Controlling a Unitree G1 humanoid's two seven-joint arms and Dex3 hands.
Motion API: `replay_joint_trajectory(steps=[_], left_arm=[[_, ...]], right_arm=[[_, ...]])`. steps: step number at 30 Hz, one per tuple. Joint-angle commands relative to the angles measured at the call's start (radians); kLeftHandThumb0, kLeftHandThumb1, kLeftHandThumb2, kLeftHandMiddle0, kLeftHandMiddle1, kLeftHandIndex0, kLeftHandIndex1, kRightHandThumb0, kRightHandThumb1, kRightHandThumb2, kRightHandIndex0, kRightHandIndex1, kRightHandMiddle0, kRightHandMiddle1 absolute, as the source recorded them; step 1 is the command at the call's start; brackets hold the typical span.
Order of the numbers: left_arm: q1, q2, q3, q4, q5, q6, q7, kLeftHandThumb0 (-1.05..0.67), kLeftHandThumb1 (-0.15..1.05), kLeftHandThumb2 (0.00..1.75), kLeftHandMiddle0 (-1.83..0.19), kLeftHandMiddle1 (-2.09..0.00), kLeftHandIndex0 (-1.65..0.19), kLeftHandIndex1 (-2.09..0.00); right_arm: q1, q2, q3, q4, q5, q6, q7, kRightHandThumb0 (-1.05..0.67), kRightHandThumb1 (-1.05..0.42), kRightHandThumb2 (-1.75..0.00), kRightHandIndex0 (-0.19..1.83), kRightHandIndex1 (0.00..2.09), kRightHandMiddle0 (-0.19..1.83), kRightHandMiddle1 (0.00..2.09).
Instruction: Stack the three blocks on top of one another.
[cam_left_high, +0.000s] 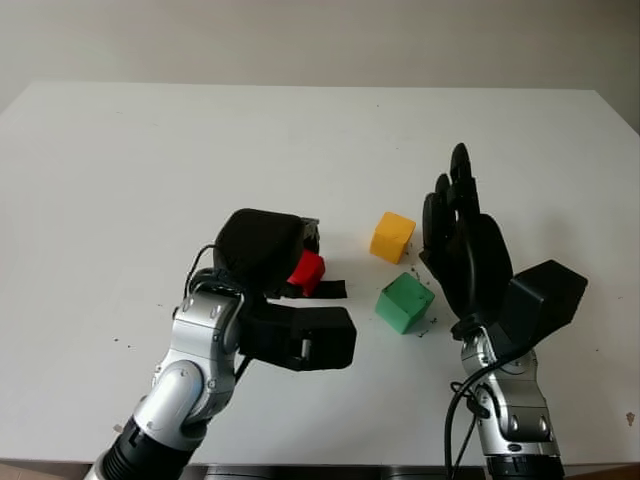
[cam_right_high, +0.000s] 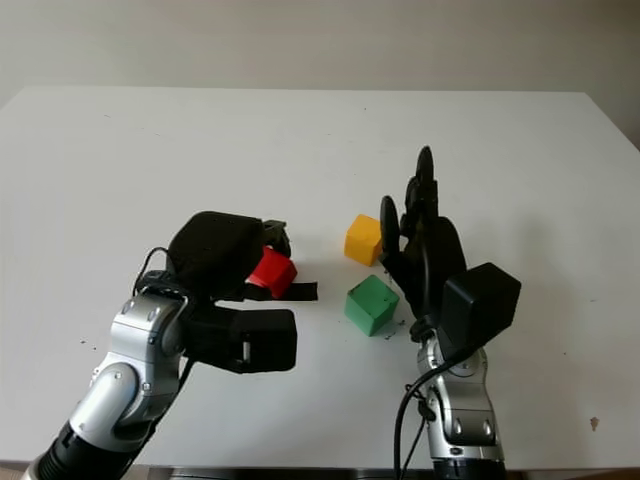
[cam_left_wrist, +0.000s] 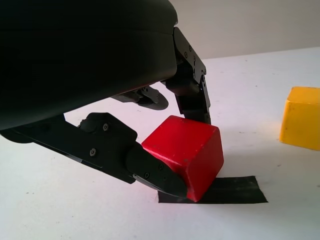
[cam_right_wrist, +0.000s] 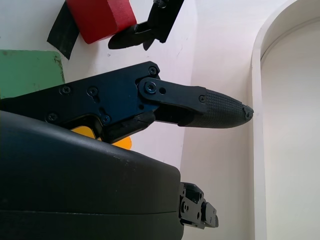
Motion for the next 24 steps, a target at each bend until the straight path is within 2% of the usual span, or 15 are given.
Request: replay_joint_trajectory(steps=[1, 11, 17, 23, 24], left_arm=[[0.004, -0.009, -0.024, -0.003, 0.009, -0.003, -0.011, -0.19, 0.93, 0.05, -0.48, -0.05, -0.55, -1.02], [0.007, -0.019, -0.032, -0.006, 0.014, -0.012, -0.013, -0.2, 0.97, 0.06, -0.45, -0.04, -0.51, -1.05], [0.003, -0.018, -0.034, -0.004, 0.014, -0.016, -0.011, -0.22, 1.0, 0.06, -0.45, -0.05, -0.42, -1.21], [0.006, -0.019, -0.036, 0.003, 0.017, -0.019, 0.002, -0.23, 1.0, 0.06, -0.46, -0.06, -0.43, -1.21], [0.007, -0.021, -0.037, 0.004, 0.018, -0.019, 0.007, -0.27, 0.99, 0.05, -0.42, -0.04, -0.4, -1.2]], right_arm=[[0.003, 0.001, 0.002, -0.014, -0.001, -0.001, -0.003, -0.74, -1.05, -0.59, -0.19, 0.0, -0.19, 0.0], [0.008, 0.005, 0.002, -0.001, 0.006, -0.017, 0.0, -0.73, -1.05, -0.59, -0.19, 0.0, -0.19, 0.0], [0.015, 0.003, 0.004, -0.007, 0.0, -0.009, -0.003, -0.74, -1.05, -0.59, -0.19, 0.0, -0.19, 0.0], [0.022, 0.002, 0.005, -0.01, -0.007, -0.012, -0.006, -0.73, -1.05, -0.6, -0.19, 0.0, -0.19, 0.0], [0.022, 0.002, 0.005, -0.009, -0.007, -0.013, -0.006, -0.73, -1.05, -0.59, -0.19, 0.0, -0.19, 0.0]])
